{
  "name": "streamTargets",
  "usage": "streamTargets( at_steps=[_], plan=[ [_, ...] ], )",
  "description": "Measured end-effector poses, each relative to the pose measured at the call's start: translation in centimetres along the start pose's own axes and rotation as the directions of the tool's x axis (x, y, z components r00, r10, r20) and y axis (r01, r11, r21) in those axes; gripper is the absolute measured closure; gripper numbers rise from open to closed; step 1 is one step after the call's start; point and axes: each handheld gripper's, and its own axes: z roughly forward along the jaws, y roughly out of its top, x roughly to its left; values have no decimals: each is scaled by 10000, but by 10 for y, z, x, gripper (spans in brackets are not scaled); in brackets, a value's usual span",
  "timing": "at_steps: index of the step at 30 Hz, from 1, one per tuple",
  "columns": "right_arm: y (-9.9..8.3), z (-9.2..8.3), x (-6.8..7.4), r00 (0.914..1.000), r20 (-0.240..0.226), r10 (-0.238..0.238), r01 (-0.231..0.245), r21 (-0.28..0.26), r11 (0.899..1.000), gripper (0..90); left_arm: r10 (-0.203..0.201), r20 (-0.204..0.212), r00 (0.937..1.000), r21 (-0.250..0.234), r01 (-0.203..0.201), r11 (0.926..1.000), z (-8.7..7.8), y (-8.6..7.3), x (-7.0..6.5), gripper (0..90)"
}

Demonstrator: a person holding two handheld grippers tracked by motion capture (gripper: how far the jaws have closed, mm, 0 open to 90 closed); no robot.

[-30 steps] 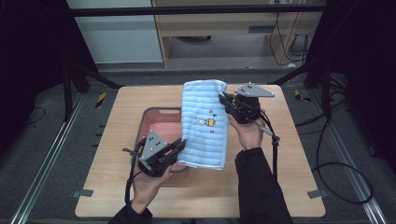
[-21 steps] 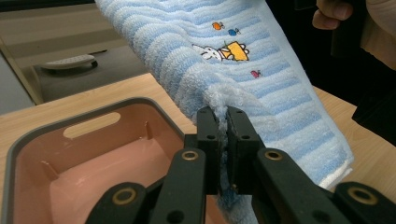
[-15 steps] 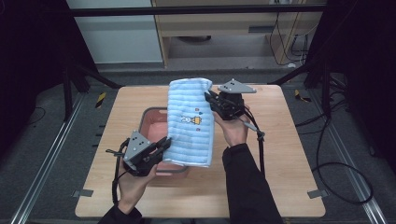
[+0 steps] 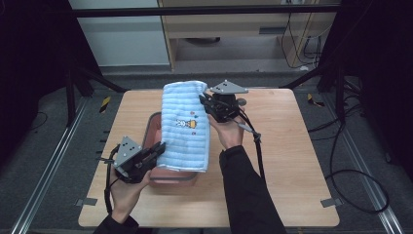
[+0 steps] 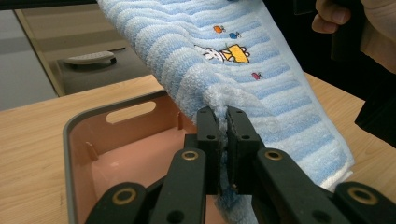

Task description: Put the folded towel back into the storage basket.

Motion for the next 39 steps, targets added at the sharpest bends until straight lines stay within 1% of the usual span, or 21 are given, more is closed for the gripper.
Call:
streamTargets(
  at_steps=[9, 12, 13, 16, 17, 18, 21, 22, 27, 29, 31, 32, 33, 34, 36, 37, 38, 39],
  plan=[
    [1, 18, 10, 9998, -170, -51, 51, -32, 10000, 822, -153, -247, 9996, 77, 155, 9999, -2, -5, 13, 847],
    [1, 26, 14, 9997, -232, -9, 9, 6, 10000, 822, -200, -363, 9991, 112, 205, 9997, 0, -9, 18, 847],
    [0, 28, 14, 9997, -219, -73, 74, 16, 10000, 822, -231, -398, 9989, 149, 237, 9996, 0, -10, 19, 847],
    [-1, 31, 16, 9997, -249, -48, 49, 25, 10000, 822, -301, -520, 9982, 205, 312, 9993, 1, -13, 23, 847],
    [-2, 35, 18, 9997, -252, -67, 68, 71, 10000, 822, -256, -608, 9978, 254, 272, 9993, 1, -14, 24, 847],
    [-2, 35, 18, 9997, -252, -67, 68, 71, 10000, 822, -236, -673, 9975, 256, 254, 9993, 2, -15, 25, 847],
    [-4, 44, 20, 9995, -297, -85, 89, 118, 9999, 822, -279, -745, 9968, 258, 299, 9992, 1, -16, 28, 847],
    [-4, 44, 20, 9995, -297, -85, 89, 118, 9999, 822, -314, -760, 9966, 266, 335, 9991, 1, -16, 29, 847],
    [-5, 54, 22, 9995, -324, 2, 6, 253, 9997, 822, -335, -877, 9956, 435, 374, 9984, 5, -20, 33, 847],
    [-6, 59, 23, 9994, -318, -107, 120, 393, 9992, 822, -386, -927, 9949, 513, 435, 9977, 6, -22, 36, 847],
    [-9, 65, 24, 9993, -352, -114, 131, 459, 9989, 822, -406, -959, 9946, 572, 463, 9973, 8, -24, 37, 847],
    [-9, 65, 24, 9993, -352, -114, 131, 459, 9989, 822, -403, -962, 9945, 609, 463, 9971, 8, -25, 37, 847],
    [-10, 67, 25, 9993, -351, -118, 136, 511, 9986, 822, -180, -1040, 9944, 553, 239, 9982, 9, -25, 39, 847],
    [-12, 69, 25, 9993, -340, -165, 184, 569, 9982, 821, -399, -974, 9944, 689, 467, 9965, 9, -27, 38, 847],
    [-14, 71, 26, 9992, -324, -215, 235, 650, 9976, 822, -399, -992, 9943, 764, 476, 9959, 11, -28, 39, 846],
    [-15, 72, 26, 9994, -317, -171, 193, 701, 9974, 822, -139, -1083, 9940, 704, 216, 9973, 12, -29, 41, 847],
    [-16, 73, 25, 9993, -316, -201, 223, 705, 9973, 822, -444, -973, 9943, 828, 525, 9952, 13, -30, 39, 846],
    [-17, 74, 25, 9994, -331, -114, 138, 718, 9973, 821, -189, -1052, 9943, 797, 274, 9964, 14, -30, 41, 847]
  ],
)
